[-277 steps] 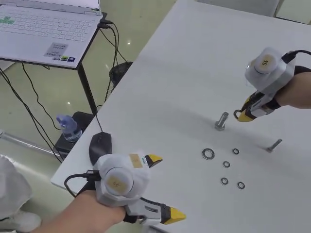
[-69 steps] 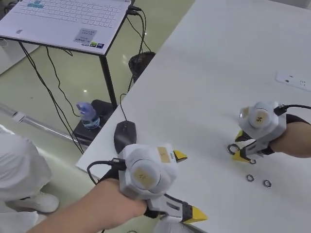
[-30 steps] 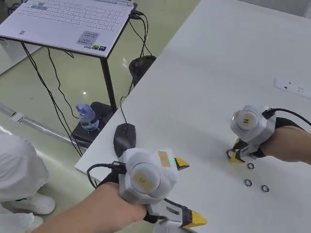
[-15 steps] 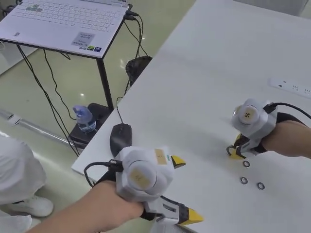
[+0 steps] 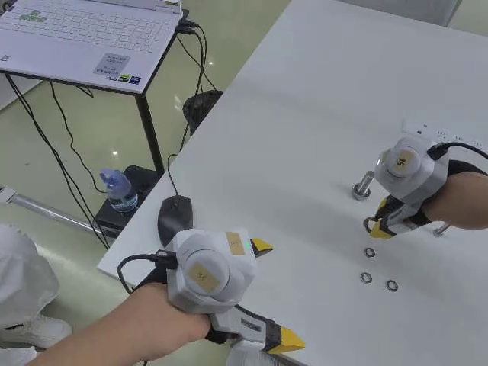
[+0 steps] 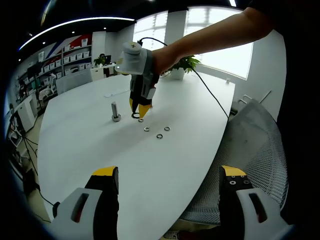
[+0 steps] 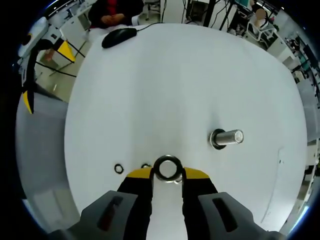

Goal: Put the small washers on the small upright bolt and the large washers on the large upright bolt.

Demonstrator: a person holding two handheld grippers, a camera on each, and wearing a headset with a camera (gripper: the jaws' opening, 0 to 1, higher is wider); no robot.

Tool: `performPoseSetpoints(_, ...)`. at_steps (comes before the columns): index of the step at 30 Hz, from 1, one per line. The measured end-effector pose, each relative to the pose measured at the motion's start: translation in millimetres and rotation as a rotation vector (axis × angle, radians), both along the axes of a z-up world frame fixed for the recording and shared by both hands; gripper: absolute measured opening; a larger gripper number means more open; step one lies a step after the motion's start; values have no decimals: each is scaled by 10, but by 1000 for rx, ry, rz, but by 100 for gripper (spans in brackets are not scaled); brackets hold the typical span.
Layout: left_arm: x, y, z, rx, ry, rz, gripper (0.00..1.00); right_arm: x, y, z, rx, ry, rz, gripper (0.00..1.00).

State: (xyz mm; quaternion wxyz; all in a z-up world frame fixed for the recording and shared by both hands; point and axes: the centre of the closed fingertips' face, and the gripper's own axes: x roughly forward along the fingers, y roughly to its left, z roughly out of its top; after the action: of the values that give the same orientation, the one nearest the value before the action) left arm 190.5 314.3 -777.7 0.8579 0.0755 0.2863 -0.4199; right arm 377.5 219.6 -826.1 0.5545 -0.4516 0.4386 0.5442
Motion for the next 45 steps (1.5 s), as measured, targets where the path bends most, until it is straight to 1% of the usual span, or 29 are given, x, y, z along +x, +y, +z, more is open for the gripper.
performPoseSetpoints(5, 3, -27, -10, 10, -4, -7, 83, 88, -88, 86, 11, -6, -32, 22)
performPoseSetpoints(7, 21, -37, 14, 4, -24, -6, 82, 127, -119, 114, 13, -12, -41, 22)
performPoseSetpoints(9, 16, -32, 6, 3, -5, 0, 82, 156, -141, 139, 16, -15, -47, 22)
performPoseSetpoints(11, 15, -24, -8, 14, -9, -5, 82, 193, -153, 167, 20, -20, -54, 22)
performPoseSetpoints(14, 4, -22, -8, 14, -5, -7, 82, 241, -144, 215, 27, -26, -62, 22)
performPoseSetpoints(17, -5, -14, -18, 15, -1, -6, 82, 287, -110, 268, 37, -31, -66, 22)
performPoseSetpoints(20, -15, -18, -23, 13, 4, -5, 81, 337, -79, 303, 32, -40, -61, 22)
performPoseSetpoints(25, -3, -15, -6, 12, -6, -5, 81, 419, -23, 345, 33, -50, -59, 22)
performPoseSetpoints(31, 11, 13, -20, 15, -2, -5, 81, 527, 23, 347, 27, -56, -60, 22)
performPoseSetpoints(35, 16, 23, -29, 15, 1, -6, 81, 586, 79, 349, 39, -48, -71, 22)
performPoseSetpoints(40, 34, 36, -48, 15, 6, -9, 81, 697, 133, 339, 42, -56, -78, 22)
performPoseSetpoints(45, 58, 41, -49, 11, 8, -11, 81, 757, 223, 341, 57, -57, -79, 22)
